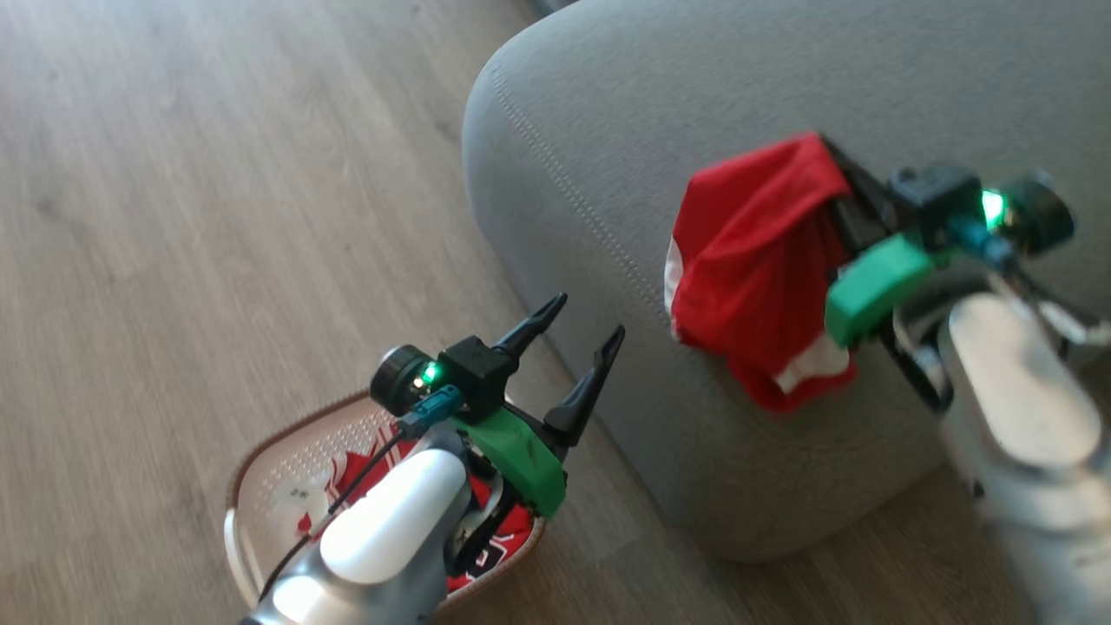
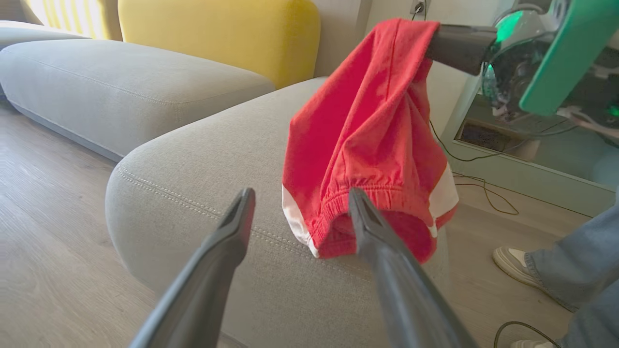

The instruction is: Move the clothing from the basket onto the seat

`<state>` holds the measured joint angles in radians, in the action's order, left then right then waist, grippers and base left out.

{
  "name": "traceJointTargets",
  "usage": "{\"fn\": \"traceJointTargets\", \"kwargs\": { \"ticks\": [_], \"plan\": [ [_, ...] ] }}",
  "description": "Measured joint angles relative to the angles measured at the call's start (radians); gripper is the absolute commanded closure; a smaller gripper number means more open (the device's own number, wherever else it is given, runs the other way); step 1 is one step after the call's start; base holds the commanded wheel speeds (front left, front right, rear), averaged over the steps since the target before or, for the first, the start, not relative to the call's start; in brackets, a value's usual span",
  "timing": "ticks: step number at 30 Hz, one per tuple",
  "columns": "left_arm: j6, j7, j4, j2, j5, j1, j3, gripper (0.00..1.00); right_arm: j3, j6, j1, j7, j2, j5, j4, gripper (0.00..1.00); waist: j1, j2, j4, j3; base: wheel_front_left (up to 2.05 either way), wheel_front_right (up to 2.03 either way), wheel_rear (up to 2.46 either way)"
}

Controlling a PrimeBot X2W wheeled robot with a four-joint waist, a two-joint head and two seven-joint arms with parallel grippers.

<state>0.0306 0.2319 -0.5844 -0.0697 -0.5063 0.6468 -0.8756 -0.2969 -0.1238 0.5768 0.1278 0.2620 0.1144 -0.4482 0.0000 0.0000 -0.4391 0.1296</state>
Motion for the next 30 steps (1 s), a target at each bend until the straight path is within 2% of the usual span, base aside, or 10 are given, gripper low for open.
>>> {"fn": "traceJointTargets", "kwargs": {
  "ticks": [5, 12, 21, 28, 30],
  "plan": [
    [-0.018, -0.003, 0.031, -0.016, 0.010, 0.019, 0.000, 0.00, -0.010, 0.000, 0.173, -0.009, 0.036, 0.019, -0.053, 1.00, 0.0000, 0.0000, 0.037, 0.044, 0.00, 0.00, 0.00],
    [-0.038, -0.028, 0.101, -0.046, 0.037, 0.059, -0.001, 0.00, 0.035, 0.000, 0.402, -0.024, 0.074, 0.081, -0.147, 1.00, 0.0000, 0.0000, 0.096, 0.121, 0.00, 0.00, 0.00],
    [-0.077, -0.077, 0.255, -0.101, 0.089, 0.129, -0.007, 0.00, 0.129, 0.000, 0.681, -0.044, 0.187, 0.081, -0.327, 1.00, 0.0000, 0.0000, 0.189, 0.288, 0.00, 0.00, 0.00],
    [-0.103, -0.108, 0.365, -0.137, 0.121, 0.163, -0.006, 0.00, 0.197, 0.000, 0.745, -0.015, 0.188, 0.027, -0.493, 1.00, 0.0001, 0.0000, 0.249, 0.422, 0.00, 0.00, 0.00],
    [-0.113, -0.121, 0.390, -0.153, 0.123, 0.166, -0.006, 0.00, 0.226, 0.000, 0.745, 0.022, 0.167, 0.010, -0.556, 1.00, 0.0001, 0.0000, 0.264, 0.466, 0.00, 0.00, 0.00]
  ]
}}
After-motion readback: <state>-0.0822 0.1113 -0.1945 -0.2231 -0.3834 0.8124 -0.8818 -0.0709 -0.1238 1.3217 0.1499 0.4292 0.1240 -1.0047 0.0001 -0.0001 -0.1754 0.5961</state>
